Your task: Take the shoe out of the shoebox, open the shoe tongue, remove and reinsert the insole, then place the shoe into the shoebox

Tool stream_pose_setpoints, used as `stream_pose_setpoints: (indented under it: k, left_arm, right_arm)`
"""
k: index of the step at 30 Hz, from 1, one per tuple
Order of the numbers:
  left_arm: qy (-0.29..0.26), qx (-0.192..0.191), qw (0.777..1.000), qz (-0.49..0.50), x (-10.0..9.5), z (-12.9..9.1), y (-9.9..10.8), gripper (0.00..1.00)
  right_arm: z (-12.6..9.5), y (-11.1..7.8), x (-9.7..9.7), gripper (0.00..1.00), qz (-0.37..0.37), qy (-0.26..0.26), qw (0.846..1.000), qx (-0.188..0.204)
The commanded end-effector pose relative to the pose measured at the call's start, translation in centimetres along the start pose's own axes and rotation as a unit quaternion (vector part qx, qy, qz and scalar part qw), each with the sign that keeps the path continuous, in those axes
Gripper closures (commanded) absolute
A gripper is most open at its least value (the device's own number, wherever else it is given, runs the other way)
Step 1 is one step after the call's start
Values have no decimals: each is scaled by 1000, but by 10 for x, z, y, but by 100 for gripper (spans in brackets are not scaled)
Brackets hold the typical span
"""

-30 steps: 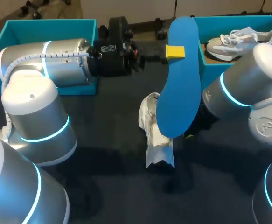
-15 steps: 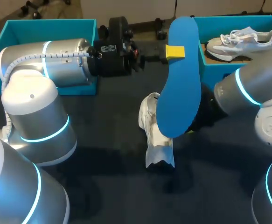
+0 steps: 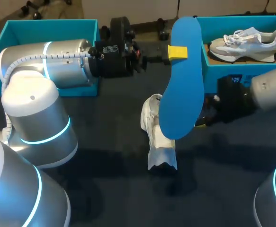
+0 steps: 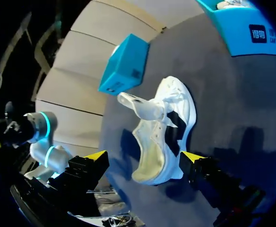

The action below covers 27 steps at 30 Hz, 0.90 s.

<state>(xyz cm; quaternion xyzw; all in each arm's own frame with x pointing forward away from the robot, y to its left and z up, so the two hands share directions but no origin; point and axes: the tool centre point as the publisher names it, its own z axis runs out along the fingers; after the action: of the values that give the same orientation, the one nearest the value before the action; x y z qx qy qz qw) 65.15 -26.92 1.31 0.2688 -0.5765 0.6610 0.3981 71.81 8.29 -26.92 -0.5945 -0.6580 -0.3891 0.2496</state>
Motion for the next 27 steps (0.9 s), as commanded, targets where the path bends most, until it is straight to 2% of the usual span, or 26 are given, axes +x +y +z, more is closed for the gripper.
stream_pose_setpoints:
  k: [1,7,14,27]
  left_arm:
    - [1,1,1000,0,-1,0,1,100]
    - [1,1,1000,0,-1,0,1,100]
    - [1,1,1000,0,-1,0,1,100]
    - [1,1,1000,0,-1,0,1,100]
  right_arm:
    - [-32,-3,2,0,-2,57,998,-8]
    - [-51,4,5,0,10,95,995,-16]
    - [-70,11,15,0,33,171,985,-11]
    - [-105,25,50,0,18,182,983,-11]
